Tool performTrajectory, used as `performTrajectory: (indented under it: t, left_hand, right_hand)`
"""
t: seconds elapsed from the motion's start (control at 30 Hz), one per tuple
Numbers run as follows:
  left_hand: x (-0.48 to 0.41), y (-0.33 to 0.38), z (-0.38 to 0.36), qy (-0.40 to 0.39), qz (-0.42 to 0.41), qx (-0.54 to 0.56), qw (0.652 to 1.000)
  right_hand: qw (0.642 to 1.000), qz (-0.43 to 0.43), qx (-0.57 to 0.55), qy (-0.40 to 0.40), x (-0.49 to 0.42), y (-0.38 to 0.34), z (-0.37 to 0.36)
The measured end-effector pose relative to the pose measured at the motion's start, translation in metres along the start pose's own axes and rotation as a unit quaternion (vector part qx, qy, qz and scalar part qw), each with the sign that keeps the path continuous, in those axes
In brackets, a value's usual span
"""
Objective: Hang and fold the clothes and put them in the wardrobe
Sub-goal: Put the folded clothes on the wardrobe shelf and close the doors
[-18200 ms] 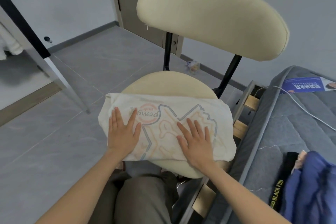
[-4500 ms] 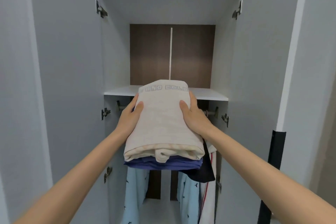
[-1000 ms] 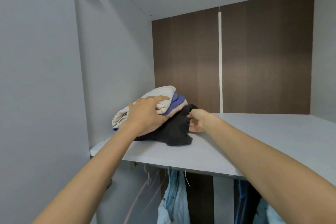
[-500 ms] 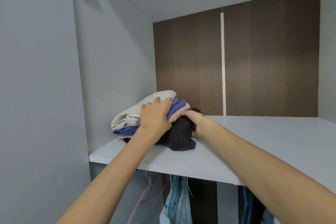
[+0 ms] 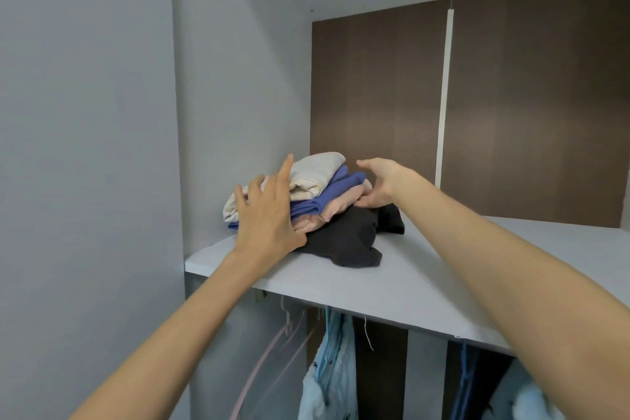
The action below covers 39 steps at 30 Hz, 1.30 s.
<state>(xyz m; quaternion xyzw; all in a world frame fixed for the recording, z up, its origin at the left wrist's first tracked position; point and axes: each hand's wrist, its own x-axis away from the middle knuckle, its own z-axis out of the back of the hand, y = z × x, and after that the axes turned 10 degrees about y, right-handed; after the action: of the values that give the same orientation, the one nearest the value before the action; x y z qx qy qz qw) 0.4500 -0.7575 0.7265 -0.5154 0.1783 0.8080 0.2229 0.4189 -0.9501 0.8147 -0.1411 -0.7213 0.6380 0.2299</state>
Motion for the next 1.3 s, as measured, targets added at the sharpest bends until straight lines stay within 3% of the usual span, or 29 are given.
performTrajectory:
  t: [0.1,0.17,0.27,0.37,0.47,0.77,0.9,1.07,1.3]
  left_hand:
    - [-0.006,0.001,0.002,-0.032,-0.02,0.003,0.999]
    - [-0.008,0.001,0.003,-0.042,-0.05,0.002,0.998]
    - [-0.009,0.001,0.001,-0.061,-0.073,-0.011,0.995]
    - [-0.009,-0.005,-0.002,-0.059,-0.08,-0.028,0.995]
    - [-0.011,-0.012,-0.004,-0.025,-0.099,-0.009,0.995]
    - [-0.035,0.001,0.02,0.129,-0.177,0.013,0.976]
    - [-0.054,0.039,0.039,0.158,-0.205,0.052,0.964]
    - [-0.063,0.117,0.045,0.179,-0.248,0.129,0.943]
    - [-0.024,0.235,0.031,0.113,-0.273,0.221,0.929]
  right_hand:
    - [1.0,-0.006,-0.015,-0.024,-0.012,-0.003,-0.012]
    - [0.998,-0.005,0.018,-0.056,-0.015,-0.002,-0.022]
    - [0.996,0.023,0.076,-0.043,-0.018,0.003,-0.038]
    - [0.991,0.036,0.121,-0.042,-0.095,0.012,-0.046]
    - [0.993,0.063,0.095,-0.021,-0.129,0.02,-0.05]
    - [0.983,0.159,-0.084,-0.026,-0.03,-0.008,-0.033]
    - [0.982,0.164,-0.096,-0.009,-0.007,-0.04,0.011]
    - [0.983,0.159,-0.069,0.067,0.023,-0.058,0.1]
    - [0.99,0.076,-0.021,0.115,0.066,-0.013,0.231]
